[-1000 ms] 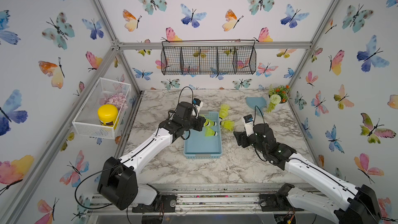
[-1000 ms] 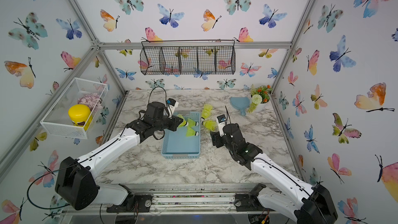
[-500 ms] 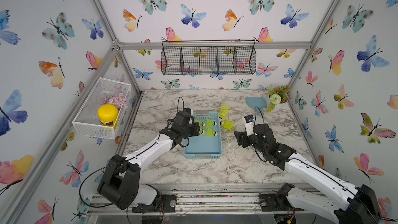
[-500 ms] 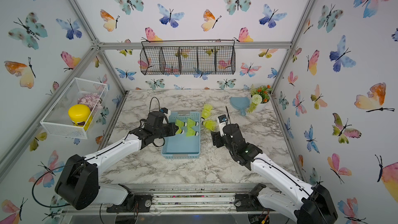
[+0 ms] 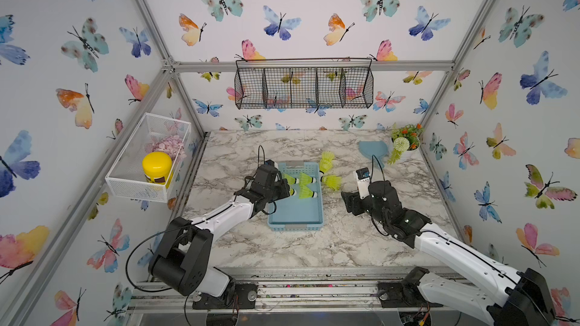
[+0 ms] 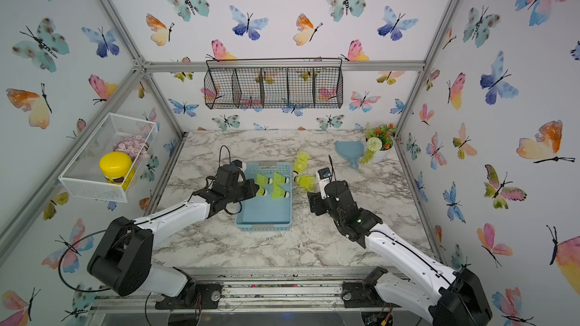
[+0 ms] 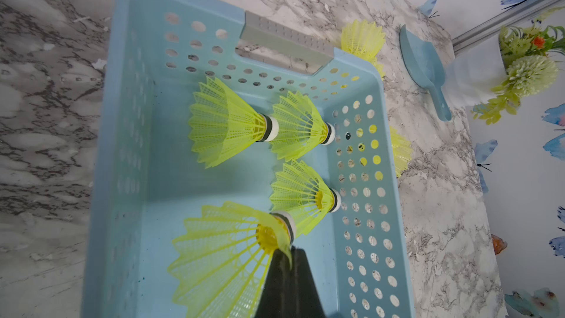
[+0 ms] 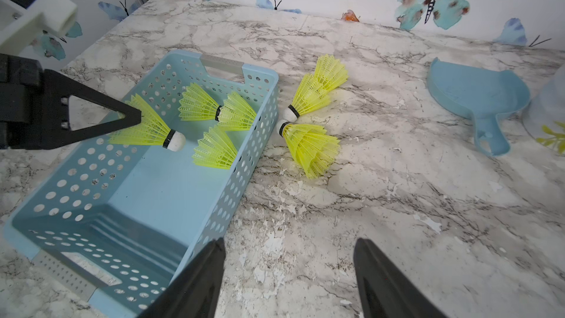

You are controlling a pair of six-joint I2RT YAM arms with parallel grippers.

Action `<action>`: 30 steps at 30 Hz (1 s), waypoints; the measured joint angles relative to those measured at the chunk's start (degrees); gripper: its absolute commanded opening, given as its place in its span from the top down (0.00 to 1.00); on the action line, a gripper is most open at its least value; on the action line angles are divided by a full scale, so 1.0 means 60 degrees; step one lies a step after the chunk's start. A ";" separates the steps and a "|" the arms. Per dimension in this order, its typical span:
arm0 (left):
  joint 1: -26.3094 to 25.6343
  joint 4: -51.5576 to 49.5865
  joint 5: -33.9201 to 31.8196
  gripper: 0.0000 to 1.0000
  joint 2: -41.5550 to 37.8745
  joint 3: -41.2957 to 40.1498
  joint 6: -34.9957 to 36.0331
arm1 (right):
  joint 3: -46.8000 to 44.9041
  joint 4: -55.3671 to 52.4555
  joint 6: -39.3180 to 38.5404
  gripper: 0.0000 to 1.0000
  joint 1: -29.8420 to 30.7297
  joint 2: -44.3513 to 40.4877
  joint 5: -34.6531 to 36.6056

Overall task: Put the shuttlecocks into the storage box
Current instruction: Place the shuttlecock in the storage box.

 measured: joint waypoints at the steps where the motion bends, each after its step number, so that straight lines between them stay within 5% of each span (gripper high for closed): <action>1: 0.0011 0.0040 0.0055 1.00 0.0040 -0.0036 -0.0033 | -0.0018 0.0004 0.0015 0.27 0.0000 0.0000 0.0000; 30: 0.0372 0.1552 0.1089 1.00 0.1381 -0.0226 -0.0608 | -0.0423 0.0219 0.0328 0.27 0.0000 0.0561 -0.0572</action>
